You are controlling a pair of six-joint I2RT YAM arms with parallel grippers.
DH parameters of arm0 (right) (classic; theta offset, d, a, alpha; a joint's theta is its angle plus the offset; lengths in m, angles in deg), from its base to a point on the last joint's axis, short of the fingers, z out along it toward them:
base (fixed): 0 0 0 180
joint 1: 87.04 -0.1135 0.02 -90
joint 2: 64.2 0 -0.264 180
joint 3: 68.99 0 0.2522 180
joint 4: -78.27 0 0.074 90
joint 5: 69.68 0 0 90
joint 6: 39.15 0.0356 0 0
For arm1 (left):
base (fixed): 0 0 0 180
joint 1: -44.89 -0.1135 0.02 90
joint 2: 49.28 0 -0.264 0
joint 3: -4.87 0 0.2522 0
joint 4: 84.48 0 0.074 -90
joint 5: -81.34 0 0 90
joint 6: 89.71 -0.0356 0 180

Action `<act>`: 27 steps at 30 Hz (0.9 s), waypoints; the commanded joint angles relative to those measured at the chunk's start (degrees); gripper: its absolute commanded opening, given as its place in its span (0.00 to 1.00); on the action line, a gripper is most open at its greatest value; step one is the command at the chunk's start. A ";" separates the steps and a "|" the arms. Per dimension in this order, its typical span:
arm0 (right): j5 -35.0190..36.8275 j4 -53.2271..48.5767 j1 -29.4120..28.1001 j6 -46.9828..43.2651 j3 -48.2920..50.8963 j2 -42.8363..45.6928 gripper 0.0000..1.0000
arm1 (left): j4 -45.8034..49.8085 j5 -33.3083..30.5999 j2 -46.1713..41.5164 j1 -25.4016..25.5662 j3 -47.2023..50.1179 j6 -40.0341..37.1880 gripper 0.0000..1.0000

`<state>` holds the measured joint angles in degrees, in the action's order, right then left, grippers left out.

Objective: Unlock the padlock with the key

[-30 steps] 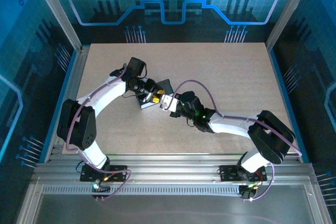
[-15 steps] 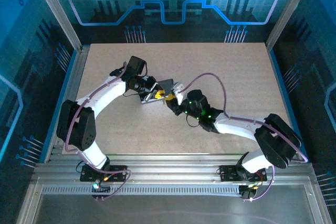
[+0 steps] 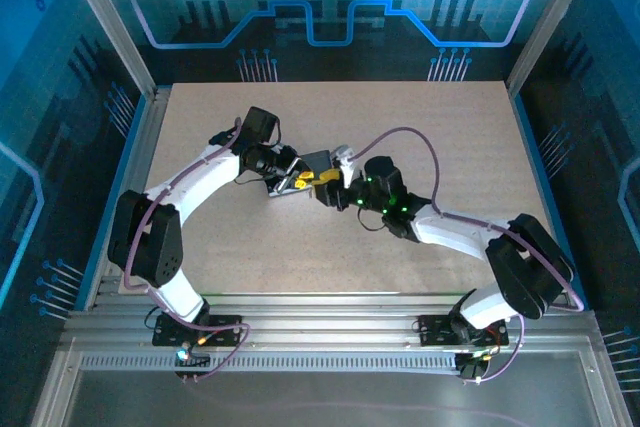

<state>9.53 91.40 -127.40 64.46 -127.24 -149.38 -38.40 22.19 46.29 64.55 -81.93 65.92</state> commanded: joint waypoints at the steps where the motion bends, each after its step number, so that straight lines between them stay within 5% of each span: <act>1: 1.77 -1.38 -1.84 -9.13 -3.05 -2.64 0.37 | 0.66 -0.70 0.14 0.03 -0.90 -1.07 0.00; 13: 1.13 2.10 0.79 -4.45 -5.10 -10.59 0.36 | -0.61 -1.18 0.14 0.11 0.35 -1.18 0.00; 18: 1.03 2.81 3.56 0.15 -3.69 -6.74 0.36 | 8.56 -4.07 0.81 -0.25 -6.04 -8.12 0.00; 27: 7.75 -28.63 7.81 -2.36 -10.99 10.15 0.36 | 23.61 -5.06 -0.82 0.53 -8.31 -16.97 0.00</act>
<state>14.17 75.79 -121.52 62.36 -134.17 -143.81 -23.45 17.03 47.49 64.35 -89.44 53.41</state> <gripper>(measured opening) 0.362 0.104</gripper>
